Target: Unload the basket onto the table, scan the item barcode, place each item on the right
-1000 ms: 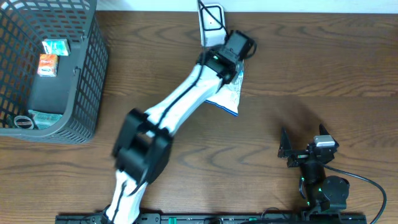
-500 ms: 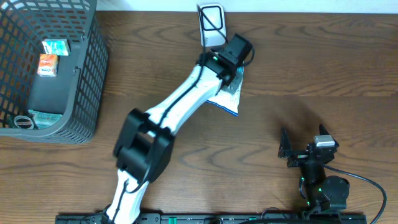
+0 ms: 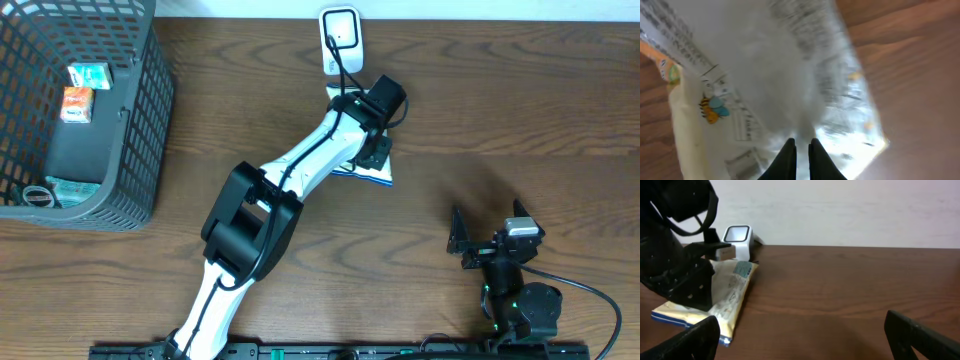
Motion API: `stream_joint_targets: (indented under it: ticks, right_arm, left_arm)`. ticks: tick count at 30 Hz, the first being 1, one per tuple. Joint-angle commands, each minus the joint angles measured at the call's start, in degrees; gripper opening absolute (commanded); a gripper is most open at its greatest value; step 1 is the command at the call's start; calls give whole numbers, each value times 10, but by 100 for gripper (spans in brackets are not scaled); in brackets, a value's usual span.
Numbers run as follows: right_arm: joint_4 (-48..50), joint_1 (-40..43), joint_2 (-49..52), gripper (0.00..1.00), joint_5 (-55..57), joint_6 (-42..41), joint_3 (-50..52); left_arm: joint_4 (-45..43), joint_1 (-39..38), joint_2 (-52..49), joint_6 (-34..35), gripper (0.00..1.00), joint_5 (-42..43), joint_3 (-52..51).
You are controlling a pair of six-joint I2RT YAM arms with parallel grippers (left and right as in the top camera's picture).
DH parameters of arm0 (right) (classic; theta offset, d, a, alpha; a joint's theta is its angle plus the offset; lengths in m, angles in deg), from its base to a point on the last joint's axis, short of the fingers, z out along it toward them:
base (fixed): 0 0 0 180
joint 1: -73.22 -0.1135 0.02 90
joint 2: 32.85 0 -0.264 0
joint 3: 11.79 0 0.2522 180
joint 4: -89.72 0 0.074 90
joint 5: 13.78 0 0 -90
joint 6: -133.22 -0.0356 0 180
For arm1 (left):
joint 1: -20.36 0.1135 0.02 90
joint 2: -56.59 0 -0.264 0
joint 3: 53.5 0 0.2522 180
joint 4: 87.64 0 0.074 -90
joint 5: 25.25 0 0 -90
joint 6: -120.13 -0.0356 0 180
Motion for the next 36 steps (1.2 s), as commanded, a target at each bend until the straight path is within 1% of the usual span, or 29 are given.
stream_joint_targets:
  ticks: [1,3,7,9,15,25,28,30,31,36]
  right_arm:
    - [-3,-4,-3,99,-2,7,0]
    - [-3,-4,-3,99,-2,7,0]
    - [-3,-4,-3,99,-2,7,0]
    - [-3,-4,-3,99,-2,7,0]
    - [-2,-4,-3,99,-2,7,0]
    - [-3,-4,-3,99,-2,7,0]
    - [-3,-4,-3,99,-2,7,0]
    - [-3,-4,-3,99,-2,7,0]
    - [-3,-4,-3,99,-2,7,0]
    - [-3,-4,-3,99,-2,7,0]
  left_arm:
    - [-9,4,80,9,11,18,38]
    - [-34,12,115,6,11,7,38]
    - [-82,29,160,7,11,-80,38]
    - [-104,38,162,7,11,-97,38]
    - [-171,55,119,7,11,-98,19]
    - [-190,53,-30,6,11,-98,18]
    - [-207,55,-57,-20,11,-101,18]
    - [-212,57,-61,-46,12,-101,18]
    - [-212,58,-60,-53,15,-101,19]
    - [-184,60,-10,-57,16,-103,19]
